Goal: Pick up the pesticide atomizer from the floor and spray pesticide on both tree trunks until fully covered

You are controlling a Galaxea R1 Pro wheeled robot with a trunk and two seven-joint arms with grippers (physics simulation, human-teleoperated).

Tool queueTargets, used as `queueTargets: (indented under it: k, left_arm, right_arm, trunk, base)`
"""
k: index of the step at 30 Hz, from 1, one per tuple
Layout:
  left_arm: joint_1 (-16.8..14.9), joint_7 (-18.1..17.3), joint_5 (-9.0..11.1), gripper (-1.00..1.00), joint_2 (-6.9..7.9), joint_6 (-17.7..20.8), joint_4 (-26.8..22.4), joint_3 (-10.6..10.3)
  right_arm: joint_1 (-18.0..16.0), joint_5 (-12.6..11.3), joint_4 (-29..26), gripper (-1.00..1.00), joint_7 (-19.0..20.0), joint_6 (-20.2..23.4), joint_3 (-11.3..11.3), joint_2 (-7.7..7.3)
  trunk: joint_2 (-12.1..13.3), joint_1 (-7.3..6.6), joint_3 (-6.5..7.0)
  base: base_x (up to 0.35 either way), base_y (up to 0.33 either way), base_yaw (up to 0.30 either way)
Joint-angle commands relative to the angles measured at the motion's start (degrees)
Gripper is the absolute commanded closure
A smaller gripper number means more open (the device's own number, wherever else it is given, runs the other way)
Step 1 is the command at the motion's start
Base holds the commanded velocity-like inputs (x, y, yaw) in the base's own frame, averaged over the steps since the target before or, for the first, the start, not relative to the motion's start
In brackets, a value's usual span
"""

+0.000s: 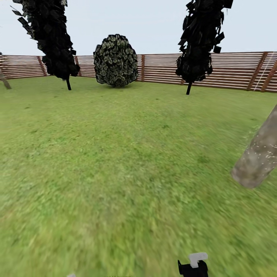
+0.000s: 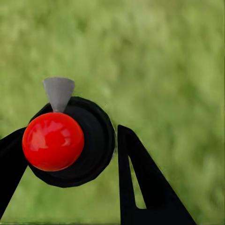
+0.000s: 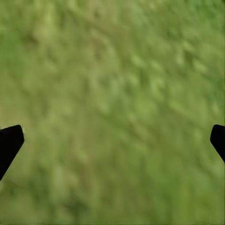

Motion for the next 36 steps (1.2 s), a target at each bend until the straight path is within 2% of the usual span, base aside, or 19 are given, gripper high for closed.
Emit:
queueTargets:
  k: [1, 36]
  left_arm:
    - [0.0, 0.3, 0.2, 1.0, 0.0, -0.1, 0.0, -0.5]
    - [0.0, 0.3, 0.1, 1.0, 0.0, -0.1, 0.0, -0.5]
  right_arm:
    - [0.0, -0.4, 0.0, -1.0, -0.2, -0.1, 0.5, -0.01]
    - [0.0, -0.4, 0.0, -1.0, -0.2, -0.2, 0.5, -0.01]
  trunk:
    - [0.0, -0.01, -0.07]
    - [0.0, -0.01, -1.32]
  base:
    - [0.0, 0.0, 0.284]
    - [0.0, 0.0, 0.28]
